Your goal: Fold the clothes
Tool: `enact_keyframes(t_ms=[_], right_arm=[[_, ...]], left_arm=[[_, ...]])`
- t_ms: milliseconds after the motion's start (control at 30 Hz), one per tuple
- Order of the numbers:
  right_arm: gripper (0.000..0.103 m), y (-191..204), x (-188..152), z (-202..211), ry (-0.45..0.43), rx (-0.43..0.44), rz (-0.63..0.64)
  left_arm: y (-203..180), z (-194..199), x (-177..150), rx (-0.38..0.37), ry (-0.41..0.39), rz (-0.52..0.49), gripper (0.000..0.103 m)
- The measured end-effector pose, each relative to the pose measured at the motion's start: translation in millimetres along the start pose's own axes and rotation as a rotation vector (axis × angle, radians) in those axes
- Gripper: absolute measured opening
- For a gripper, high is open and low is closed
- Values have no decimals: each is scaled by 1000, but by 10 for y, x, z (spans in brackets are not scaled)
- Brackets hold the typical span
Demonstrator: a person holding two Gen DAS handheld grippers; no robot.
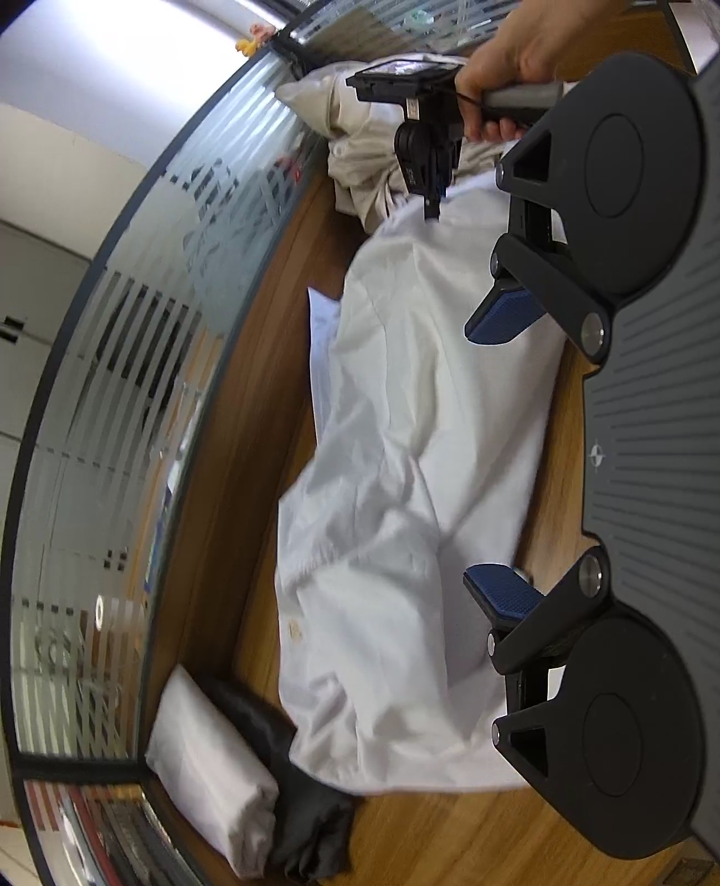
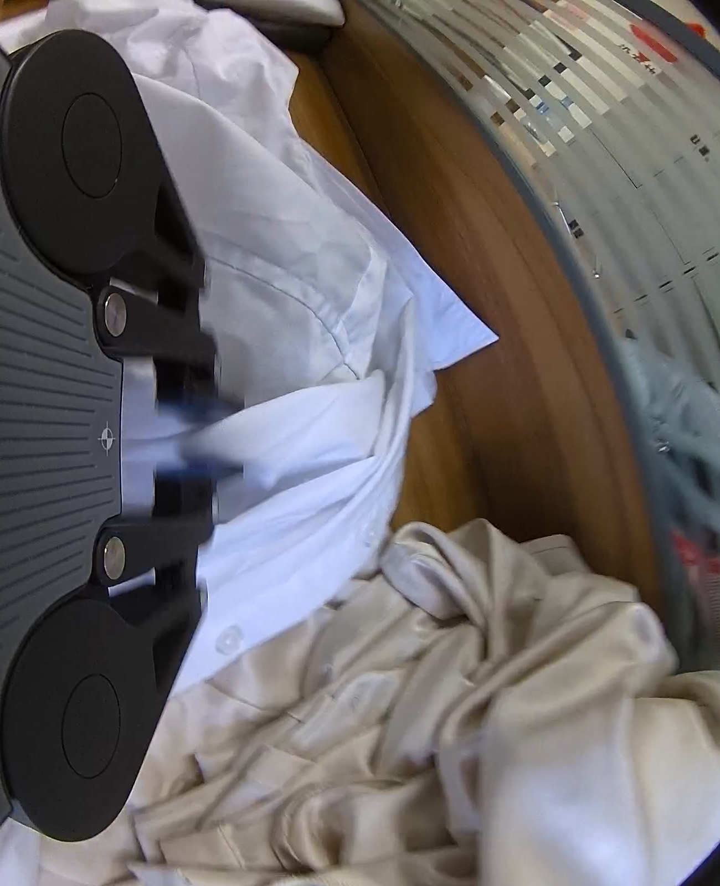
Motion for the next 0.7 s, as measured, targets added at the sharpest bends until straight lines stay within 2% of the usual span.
enact_keyframes(t_ms=[167, 400, 500, 700], right_arm=[[4, 5, -48, 385, -59, 76, -34], [4, 24, -194, 1088, -136, 201, -96], [4, 30, -275, 1372, -157, 235, -125], [4, -77, -485, 1817, -175, 258, -159]], left_arm=[[-421, -264, 82, -65, 13, -69, 91], [-1031, -842, 236, -258, 68, -123, 91], [-1240, -1155, 203, -325, 111, -168, 91], [-1631, -1608, -46, -408, 264, -261, 91]])
Point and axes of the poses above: each gripper's, at about its wrist camera, not at the fingertips, and z roughly against the way its jaws point, y to its left, x to its top, the point moved 1 cm from there along -z, roughly the way its jaws point, and after that the axes turned 11 degrees about -y, right-handed, at the moved point
